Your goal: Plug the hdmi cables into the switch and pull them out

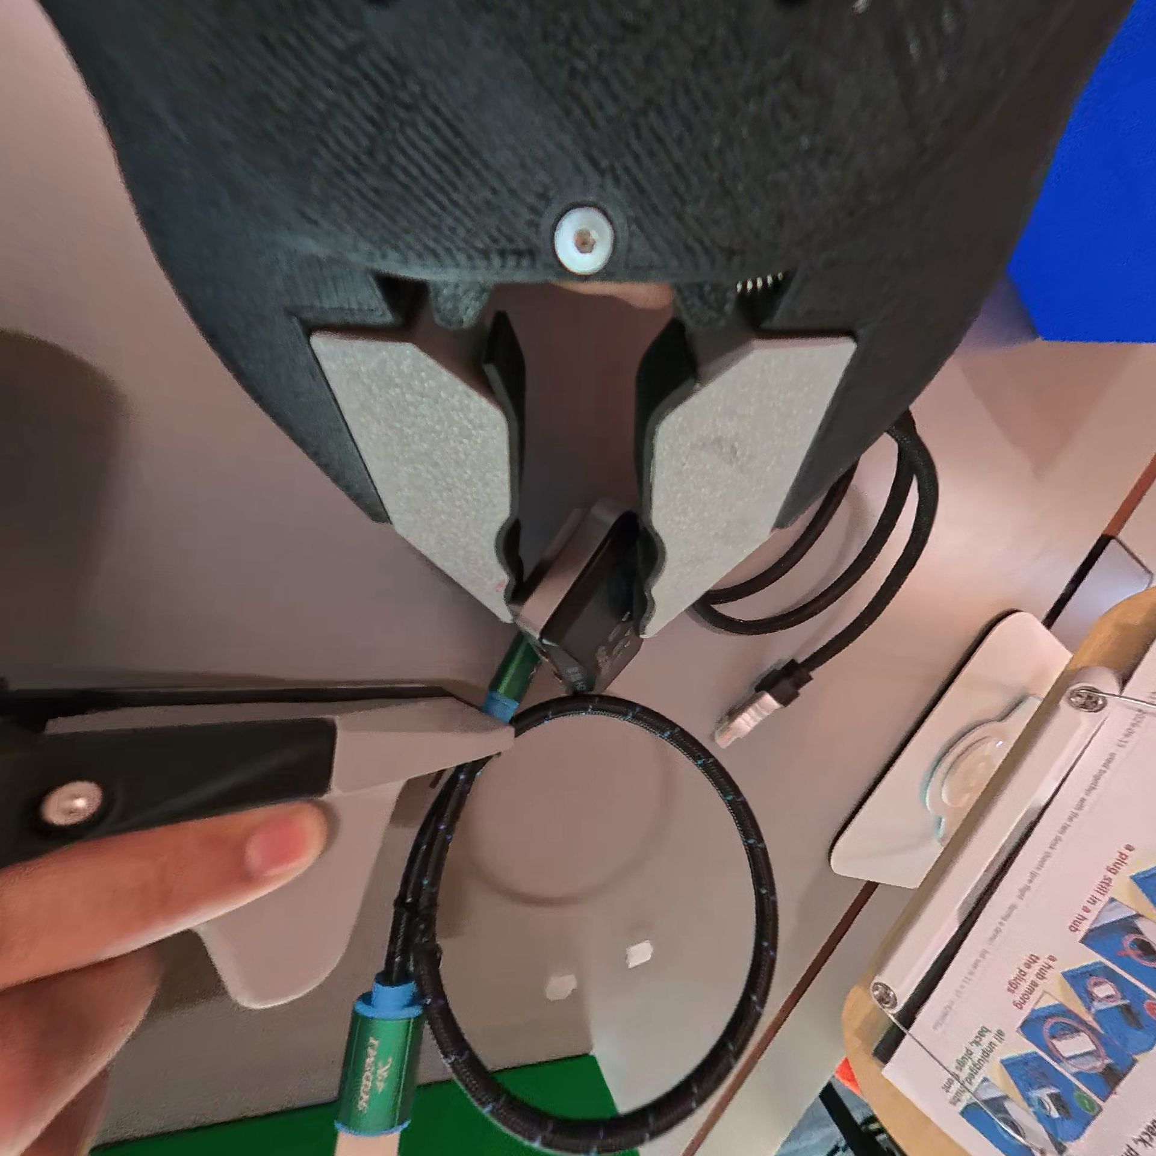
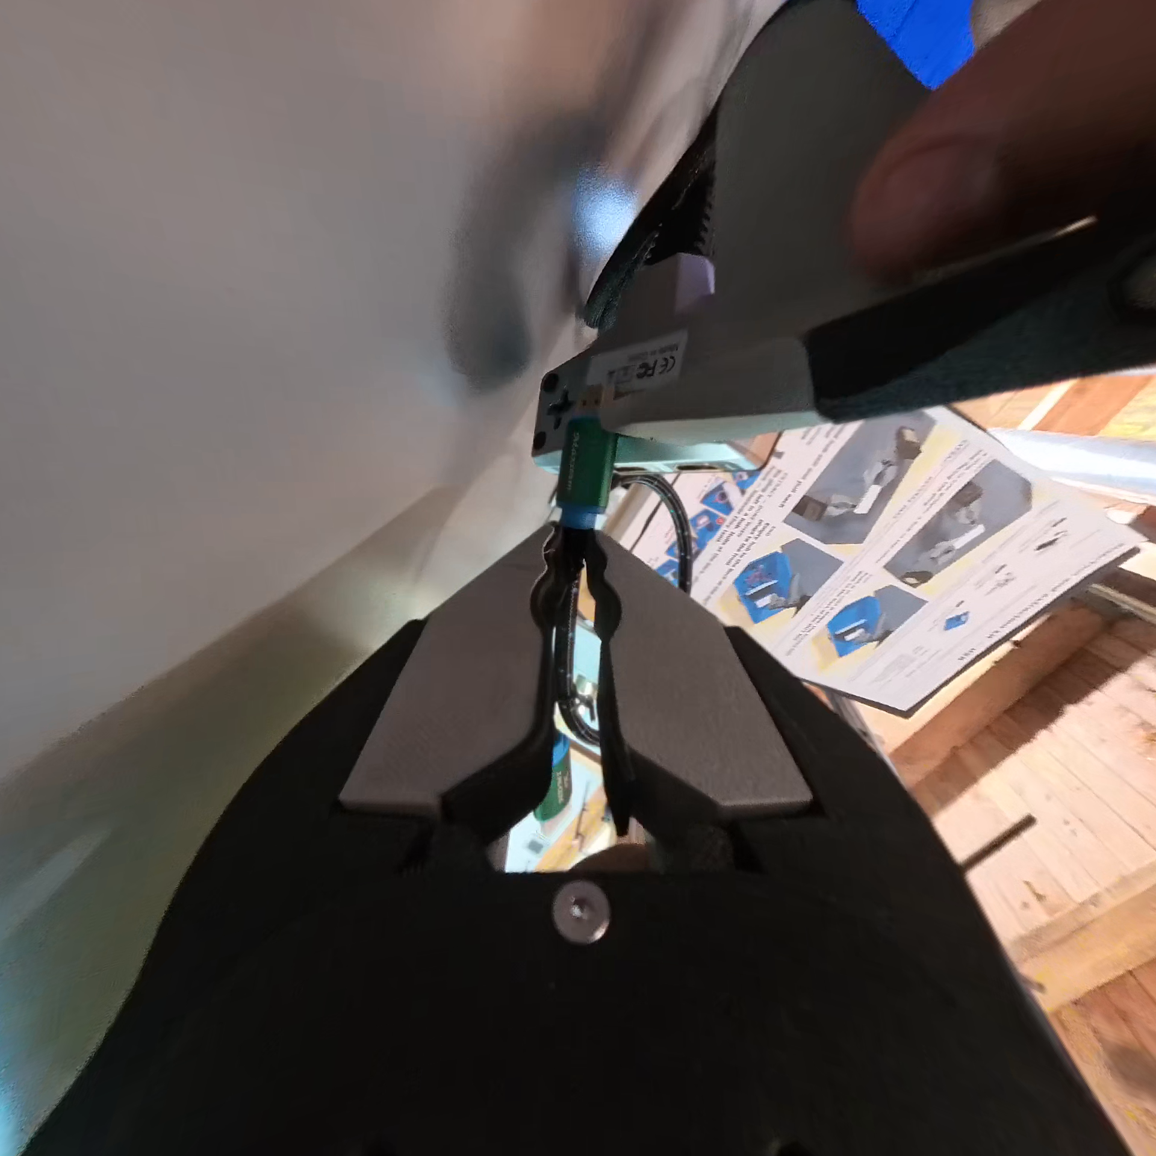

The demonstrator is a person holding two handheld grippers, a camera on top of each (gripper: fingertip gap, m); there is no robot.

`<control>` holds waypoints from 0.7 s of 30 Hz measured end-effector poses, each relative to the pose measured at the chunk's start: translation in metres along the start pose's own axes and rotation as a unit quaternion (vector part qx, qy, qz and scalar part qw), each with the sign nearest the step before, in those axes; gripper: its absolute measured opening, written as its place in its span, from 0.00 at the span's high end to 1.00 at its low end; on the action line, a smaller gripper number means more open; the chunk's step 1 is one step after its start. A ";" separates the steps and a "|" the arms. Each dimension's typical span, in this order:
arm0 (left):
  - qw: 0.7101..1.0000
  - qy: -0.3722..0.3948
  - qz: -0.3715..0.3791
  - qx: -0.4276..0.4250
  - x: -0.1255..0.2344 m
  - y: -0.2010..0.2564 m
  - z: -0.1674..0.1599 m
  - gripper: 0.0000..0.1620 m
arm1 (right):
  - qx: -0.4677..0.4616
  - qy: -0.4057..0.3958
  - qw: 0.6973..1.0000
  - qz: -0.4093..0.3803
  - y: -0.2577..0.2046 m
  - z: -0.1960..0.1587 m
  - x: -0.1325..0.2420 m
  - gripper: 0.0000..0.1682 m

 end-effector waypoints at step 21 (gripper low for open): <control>1.000 -0.019 0.021 0.003 0.000 -0.005 -0.006 0.78 | 0.000 -0.027 0.999 -0.037 0.005 -0.011 -0.010 0.98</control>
Point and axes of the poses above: each gripper's, where its closed fingertips meet, x back along the fingers, z out of its top, y = z × x across the jaws, the point moved 10 cm from there along x, back along the fingers, and after that the axes turned 8 degrees about -x, right-handed, at the moved point
